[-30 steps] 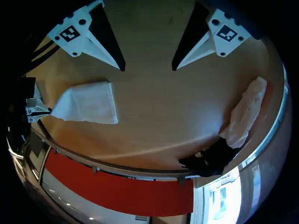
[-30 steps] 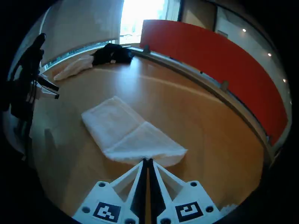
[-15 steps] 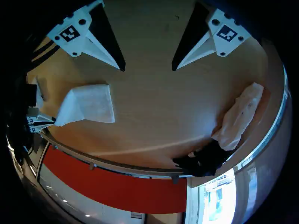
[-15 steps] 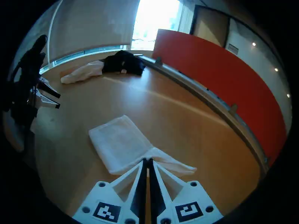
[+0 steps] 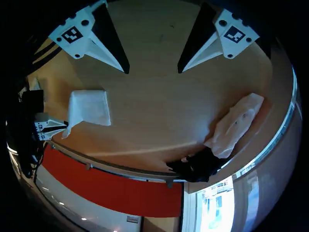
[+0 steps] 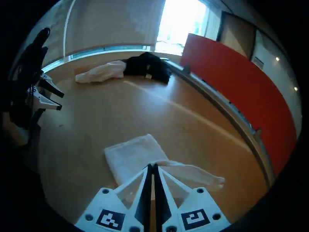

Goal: Fold towel

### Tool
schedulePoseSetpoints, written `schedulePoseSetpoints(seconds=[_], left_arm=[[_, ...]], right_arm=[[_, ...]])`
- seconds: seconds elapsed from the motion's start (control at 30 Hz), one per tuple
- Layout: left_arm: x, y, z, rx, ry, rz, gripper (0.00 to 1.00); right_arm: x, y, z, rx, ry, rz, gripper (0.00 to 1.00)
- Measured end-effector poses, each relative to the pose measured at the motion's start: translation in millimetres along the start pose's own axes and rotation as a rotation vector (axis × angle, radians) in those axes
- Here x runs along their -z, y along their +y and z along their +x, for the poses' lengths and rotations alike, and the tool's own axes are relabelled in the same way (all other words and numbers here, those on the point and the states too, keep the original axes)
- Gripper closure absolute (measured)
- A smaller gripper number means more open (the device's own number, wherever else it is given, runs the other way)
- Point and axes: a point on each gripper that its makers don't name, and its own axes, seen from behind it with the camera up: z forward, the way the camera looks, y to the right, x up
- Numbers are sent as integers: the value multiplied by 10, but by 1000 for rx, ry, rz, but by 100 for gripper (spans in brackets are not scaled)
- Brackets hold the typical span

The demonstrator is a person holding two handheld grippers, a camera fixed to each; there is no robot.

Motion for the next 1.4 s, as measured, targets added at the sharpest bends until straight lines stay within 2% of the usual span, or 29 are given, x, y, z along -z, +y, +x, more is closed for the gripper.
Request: schedulePoseSetpoints(seconds=[0.17, 0.37, 0.6, 0.67, 0.73, 0.87, 0.93, 1.1, 1.4], left_arm=[[141, -85, -84, 39, 7, 14, 8], [213, -235, -251, 57, -6, 47, 8], [242, -250, -348, 82, -12, 46, 8], [239, -242, -354, 82, -13, 44, 8], [232, -232, -355, 79, -14, 42, 8], [221, -206, -344, 71, -14, 38, 8], [219, -194, -339, 70, -14, 36, 8], [226, -175, -328, 68, -12, 34, 8], [228, -156, -329, 68, -14, 34, 8]], right_arm=[[-290, -313, 92, 29, -10, 64, 96], [-601, -658, 25, 42, -41, 133, 96], [-786, -785, -88, 30, -77, 161, 94], [-784, -787, -86, 24, -76, 161, 91], [-771, -787, -82, 19, -74, 161, 81], [-715, -785, -87, 7, -69, 162, 43], [-685, -776, -104, 0, -69, 157, 30], [-595, -724, -218, -22, -78, 127, 28], [-371, -620, -601, -89, -112, 80, 28]])
